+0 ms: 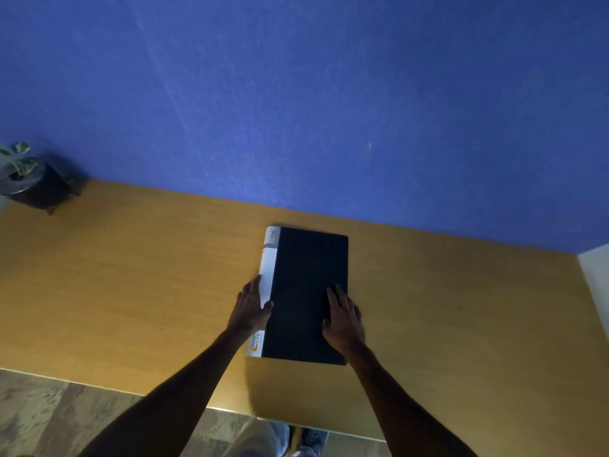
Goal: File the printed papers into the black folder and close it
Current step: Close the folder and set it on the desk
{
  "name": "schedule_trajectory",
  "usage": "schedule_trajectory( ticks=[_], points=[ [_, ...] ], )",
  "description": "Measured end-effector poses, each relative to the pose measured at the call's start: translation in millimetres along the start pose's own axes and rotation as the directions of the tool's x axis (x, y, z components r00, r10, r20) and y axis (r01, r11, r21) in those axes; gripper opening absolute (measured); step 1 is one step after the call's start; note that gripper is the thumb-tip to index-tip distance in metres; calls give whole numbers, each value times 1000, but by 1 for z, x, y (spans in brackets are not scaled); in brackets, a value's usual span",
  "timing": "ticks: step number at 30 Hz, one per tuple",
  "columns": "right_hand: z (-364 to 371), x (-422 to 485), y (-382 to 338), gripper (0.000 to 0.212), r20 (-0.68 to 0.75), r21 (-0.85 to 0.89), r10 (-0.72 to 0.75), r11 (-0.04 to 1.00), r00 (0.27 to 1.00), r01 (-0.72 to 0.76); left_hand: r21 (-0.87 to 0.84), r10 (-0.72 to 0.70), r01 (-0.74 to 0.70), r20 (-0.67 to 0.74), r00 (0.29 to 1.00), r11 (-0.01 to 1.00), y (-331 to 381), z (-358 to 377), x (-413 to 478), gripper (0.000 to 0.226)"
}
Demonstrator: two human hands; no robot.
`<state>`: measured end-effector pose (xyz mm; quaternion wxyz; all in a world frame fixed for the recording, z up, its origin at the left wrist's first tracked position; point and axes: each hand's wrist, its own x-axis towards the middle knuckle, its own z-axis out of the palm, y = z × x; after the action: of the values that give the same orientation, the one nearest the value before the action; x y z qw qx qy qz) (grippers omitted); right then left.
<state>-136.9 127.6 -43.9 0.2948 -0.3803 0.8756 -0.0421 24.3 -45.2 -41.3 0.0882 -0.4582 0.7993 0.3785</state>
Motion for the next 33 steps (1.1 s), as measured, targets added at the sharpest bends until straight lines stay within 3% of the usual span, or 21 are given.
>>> schedule_trajectory(
  ticks=[4, 7, 10, 13, 17, 21, 25, 27, 30, 33],
  points=[
    [3, -2, 2, 93, 103, 1, -33, 999, 994, 33, -235, -118, 102, -52, 992, 967, 10, -6, 11, 67],
    [4, -3, 3, 99, 131, 38, -44, 998, 990, 40, -516, -284, 234, -19, 959, 824, 14, -11, 15, 59],
    [3, -3, 3, 108, 152, 65, -49, 997, 987, 39, -577, -287, 240, 10, 958, 780, 14, -11, 14, 42],
    [0, -5, 5, 112, 160, 56, -61, 997, 985, 53, -623, -253, 192, -10, 967, 758, 20, -10, 8, 58],
    [-10, -5, 9, 98, 135, 83, -46, 996, 990, 35, -725, -204, 167, 38, 978, 668, 28, -9, -3, 62],
    [-18, -9, 11, 92, 36, 260, 5, 965, 999, -14, -764, -199, 167, 52, 979, 623, 33, -20, -10, 57],
    [-21, -7, 7, 87, -6, 495, 119, 863, 993, -100, -817, -160, 154, 77, 984, 556, 24, -36, -21, 53],
    [-22, -4, -3, 74, -20, 612, 199, 777, 980, -146, -827, -161, 155, 79, 984, 541, 16, -45, -26, 53],
    [-23, -1, -23, 39, -64, 688, 282, 707, 957, -163, -842, -159, 143, 68, 985, 521, -3, -60, -30, 53],
    [-26, 0, -52, 29, -48, 737, 294, 655, 955, -164, -847, -163, 133, 56, 985, 514, -28, -79, -32, 52]
  ],
)
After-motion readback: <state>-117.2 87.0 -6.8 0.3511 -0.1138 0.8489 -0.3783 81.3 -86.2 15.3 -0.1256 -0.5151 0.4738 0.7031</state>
